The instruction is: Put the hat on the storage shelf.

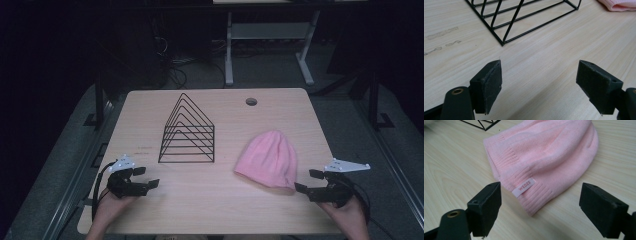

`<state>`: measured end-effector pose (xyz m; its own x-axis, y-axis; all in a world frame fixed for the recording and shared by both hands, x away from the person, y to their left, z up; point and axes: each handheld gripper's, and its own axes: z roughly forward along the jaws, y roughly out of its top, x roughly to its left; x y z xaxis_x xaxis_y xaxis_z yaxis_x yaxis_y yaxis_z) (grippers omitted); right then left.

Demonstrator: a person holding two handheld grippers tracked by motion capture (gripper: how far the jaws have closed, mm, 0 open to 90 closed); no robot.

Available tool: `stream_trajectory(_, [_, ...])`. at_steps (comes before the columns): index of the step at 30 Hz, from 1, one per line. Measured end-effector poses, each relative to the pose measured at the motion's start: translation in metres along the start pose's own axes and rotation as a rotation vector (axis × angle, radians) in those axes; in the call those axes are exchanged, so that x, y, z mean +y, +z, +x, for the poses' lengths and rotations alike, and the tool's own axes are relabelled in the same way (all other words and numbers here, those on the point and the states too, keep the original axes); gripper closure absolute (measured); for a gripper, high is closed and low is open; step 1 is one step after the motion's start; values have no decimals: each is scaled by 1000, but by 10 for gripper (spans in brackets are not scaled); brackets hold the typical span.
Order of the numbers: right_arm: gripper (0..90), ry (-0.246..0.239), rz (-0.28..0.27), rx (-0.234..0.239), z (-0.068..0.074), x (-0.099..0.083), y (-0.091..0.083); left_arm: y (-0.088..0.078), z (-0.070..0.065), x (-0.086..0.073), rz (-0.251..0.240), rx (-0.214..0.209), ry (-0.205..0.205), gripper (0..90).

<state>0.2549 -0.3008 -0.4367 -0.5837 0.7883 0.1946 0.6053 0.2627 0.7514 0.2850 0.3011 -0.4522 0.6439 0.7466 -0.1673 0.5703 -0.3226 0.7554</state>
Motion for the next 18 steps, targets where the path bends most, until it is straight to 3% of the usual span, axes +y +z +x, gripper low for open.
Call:
stream_trajectory(9, [173,-14,24,37,-9,20,16,-7,1,-4,-1,19,-8,203])
stream_trajectory(18, [172,-34,48,55,-12,38,20,-8,1,-3,-7,21,-6,203])
